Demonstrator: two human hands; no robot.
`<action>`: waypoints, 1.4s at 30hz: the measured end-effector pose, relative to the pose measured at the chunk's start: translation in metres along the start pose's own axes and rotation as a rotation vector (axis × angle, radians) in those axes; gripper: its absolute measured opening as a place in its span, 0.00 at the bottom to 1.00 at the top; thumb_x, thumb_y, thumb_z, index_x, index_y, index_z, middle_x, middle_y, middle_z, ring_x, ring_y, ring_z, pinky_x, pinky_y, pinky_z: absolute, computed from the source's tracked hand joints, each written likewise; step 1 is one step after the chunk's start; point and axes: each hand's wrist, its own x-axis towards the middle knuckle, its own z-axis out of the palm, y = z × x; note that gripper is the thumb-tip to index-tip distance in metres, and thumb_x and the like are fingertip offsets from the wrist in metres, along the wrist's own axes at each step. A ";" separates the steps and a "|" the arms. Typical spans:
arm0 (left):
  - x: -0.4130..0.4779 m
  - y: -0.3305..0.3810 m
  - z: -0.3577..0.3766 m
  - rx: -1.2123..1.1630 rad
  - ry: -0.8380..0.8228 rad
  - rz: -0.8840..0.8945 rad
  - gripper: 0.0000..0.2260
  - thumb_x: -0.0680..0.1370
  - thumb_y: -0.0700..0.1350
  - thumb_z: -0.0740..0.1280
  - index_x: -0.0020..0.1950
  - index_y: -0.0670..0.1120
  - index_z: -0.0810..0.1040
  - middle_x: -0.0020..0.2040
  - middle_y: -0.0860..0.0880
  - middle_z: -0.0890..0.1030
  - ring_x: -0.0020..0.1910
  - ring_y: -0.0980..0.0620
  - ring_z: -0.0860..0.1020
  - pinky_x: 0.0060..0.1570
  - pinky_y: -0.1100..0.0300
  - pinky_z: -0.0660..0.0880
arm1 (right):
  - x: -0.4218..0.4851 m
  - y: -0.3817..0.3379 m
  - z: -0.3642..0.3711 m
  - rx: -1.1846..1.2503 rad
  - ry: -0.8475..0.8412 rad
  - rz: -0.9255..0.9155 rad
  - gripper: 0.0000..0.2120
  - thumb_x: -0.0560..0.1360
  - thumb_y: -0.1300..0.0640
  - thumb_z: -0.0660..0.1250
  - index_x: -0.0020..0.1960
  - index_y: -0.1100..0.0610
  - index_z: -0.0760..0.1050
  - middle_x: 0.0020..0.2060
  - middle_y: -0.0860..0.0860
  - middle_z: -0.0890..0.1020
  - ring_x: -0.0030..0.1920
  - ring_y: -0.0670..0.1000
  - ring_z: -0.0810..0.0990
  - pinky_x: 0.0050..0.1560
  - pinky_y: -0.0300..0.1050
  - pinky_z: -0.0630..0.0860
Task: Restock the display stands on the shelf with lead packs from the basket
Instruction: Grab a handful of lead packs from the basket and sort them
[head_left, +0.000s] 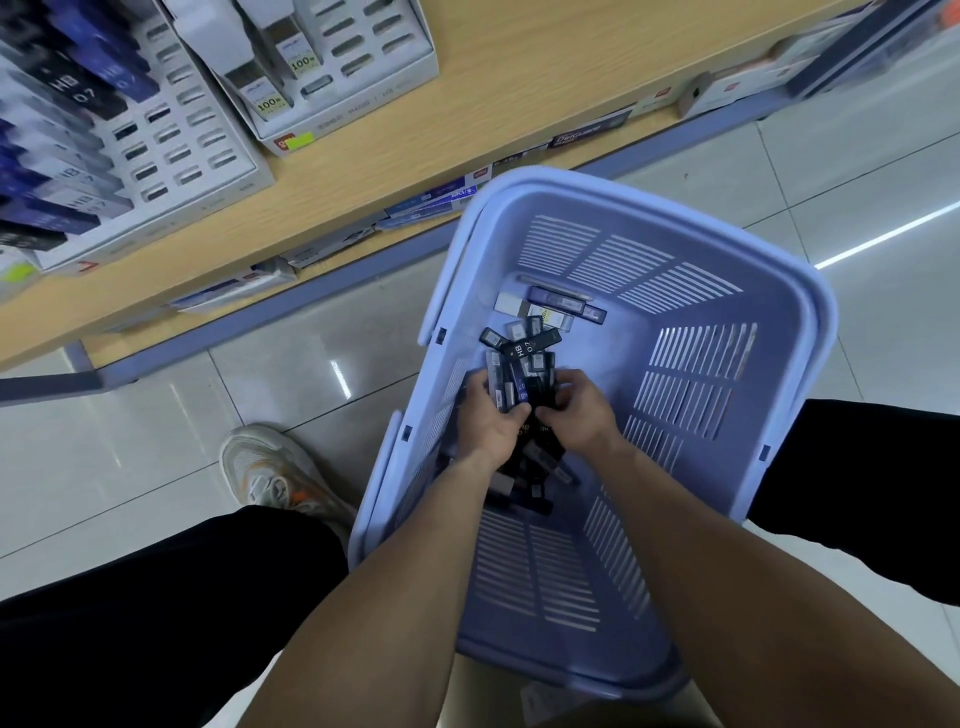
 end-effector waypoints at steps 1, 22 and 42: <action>0.000 0.001 0.001 0.020 -0.001 0.000 0.24 0.75 0.41 0.75 0.68 0.46 0.70 0.58 0.48 0.82 0.57 0.47 0.81 0.61 0.52 0.77 | -0.002 0.000 0.000 -0.013 -0.004 -0.027 0.19 0.73 0.67 0.71 0.62 0.57 0.74 0.44 0.49 0.79 0.46 0.50 0.79 0.41 0.36 0.72; 0.002 0.009 0.002 -0.158 -0.058 -0.041 0.18 0.78 0.44 0.71 0.66 0.46 0.71 0.56 0.49 0.81 0.57 0.48 0.79 0.56 0.57 0.73 | 0.001 -0.003 -0.005 -0.030 -0.212 -0.180 0.12 0.79 0.63 0.67 0.49 0.47 0.82 0.37 0.39 0.83 0.37 0.36 0.79 0.40 0.30 0.72; -0.003 0.016 -0.002 -0.138 -0.061 -0.016 0.29 0.79 0.47 0.72 0.76 0.44 0.63 0.69 0.49 0.73 0.67 0.52 0.71 0.65 0.59 0.67 | -0.002 -0.002 -0.003 -0.024 -0.135 -0.158 0.05 0.77 0.61 0.71 0.49 0.54 0.85 0.38 0.44 0.85 0.37 0.41 0.81 0.43 0.40 0.80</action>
